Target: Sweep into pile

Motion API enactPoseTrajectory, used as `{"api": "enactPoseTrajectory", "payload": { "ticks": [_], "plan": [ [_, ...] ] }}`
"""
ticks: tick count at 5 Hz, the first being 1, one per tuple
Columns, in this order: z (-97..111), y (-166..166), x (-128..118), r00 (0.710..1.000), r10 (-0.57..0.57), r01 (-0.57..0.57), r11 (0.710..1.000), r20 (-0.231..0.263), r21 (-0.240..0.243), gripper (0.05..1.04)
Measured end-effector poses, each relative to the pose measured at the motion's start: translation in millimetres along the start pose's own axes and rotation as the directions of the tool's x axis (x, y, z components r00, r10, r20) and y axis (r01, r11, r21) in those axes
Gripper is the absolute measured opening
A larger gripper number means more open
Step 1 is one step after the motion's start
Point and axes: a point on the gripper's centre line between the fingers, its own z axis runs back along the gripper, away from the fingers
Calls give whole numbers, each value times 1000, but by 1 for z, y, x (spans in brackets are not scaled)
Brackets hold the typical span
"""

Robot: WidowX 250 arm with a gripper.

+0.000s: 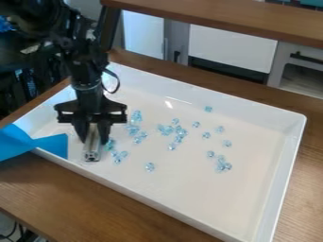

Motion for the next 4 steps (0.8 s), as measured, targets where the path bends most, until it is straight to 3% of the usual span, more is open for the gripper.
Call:
{"api": "enactPoseTrajectory", "payload": {
  "ticks": [3, 4],
  "plan": [
    [-4, -44, -2, 999, 32, -32, 999, -2, -8, 387],
    [-2, -65, -13, 1000, 20, -21, 1000, -22, -23, 387]
  ]
}}
